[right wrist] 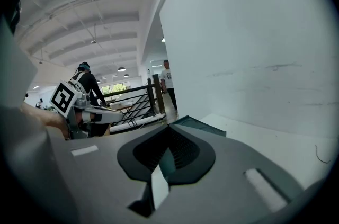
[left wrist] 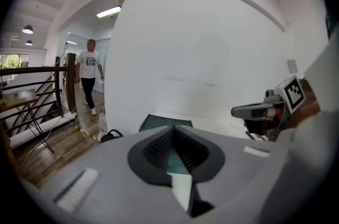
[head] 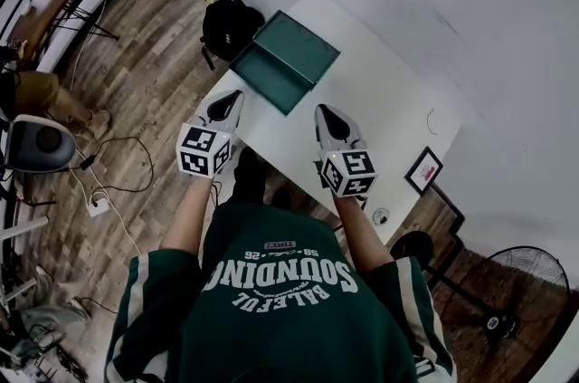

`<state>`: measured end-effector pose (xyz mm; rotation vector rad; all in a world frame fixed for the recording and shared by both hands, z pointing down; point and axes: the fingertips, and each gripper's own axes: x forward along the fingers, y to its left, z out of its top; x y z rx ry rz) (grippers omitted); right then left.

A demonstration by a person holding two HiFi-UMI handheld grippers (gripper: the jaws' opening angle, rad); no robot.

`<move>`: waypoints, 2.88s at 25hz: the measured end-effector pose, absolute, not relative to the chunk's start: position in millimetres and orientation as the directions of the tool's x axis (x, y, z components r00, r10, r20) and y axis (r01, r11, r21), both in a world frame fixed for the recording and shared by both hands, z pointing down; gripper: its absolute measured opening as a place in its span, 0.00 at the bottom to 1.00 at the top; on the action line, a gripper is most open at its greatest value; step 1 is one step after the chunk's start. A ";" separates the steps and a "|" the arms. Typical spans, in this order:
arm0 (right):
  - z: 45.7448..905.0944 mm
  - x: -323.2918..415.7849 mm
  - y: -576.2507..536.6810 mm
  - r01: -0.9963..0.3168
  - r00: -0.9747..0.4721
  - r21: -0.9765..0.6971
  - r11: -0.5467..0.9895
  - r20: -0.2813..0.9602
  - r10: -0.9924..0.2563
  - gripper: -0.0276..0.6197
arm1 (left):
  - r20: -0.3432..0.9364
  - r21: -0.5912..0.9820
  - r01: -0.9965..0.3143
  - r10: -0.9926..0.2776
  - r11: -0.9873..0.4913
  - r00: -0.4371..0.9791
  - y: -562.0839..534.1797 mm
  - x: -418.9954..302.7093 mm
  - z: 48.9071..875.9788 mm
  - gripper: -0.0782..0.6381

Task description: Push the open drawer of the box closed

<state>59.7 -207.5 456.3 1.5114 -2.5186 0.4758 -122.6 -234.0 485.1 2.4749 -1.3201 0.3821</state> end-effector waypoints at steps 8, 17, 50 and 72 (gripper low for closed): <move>485.4 58.0 -224.1 -0.893 -0.449 -0.226 0.390 0.359 -0.818 0.05 | 0.469 0.162 -0.815 -0.684 -0.556 0.559 -248.8 -123.0 531.6 0.18; 527.4 50.1 -223.2 -0.894 -0.445 -0.261 0.364 0.434 -0.783 0.05 | 0.566 0.161 -0.791 -0.602 -0.590 0.564 -248.9 -126.2 590.2 0.18; 569.1 107.9 -209.8 -0.947 -0.293 -0.278 0.162 0.540 -0.789 0.05 | 0.788 0.187 -0.726 -0.340 -0.662 0.514 -272.5 -98.5 698.8 0.29; 570.2 121.6 -215.5 -0.953 -0.247 -0.285 0.101 0.544 -0.802 0.05 | 0.773 0.252 -0.721 -0.314 -0.646 0.552 -316.8 -61.7 697.8 0.29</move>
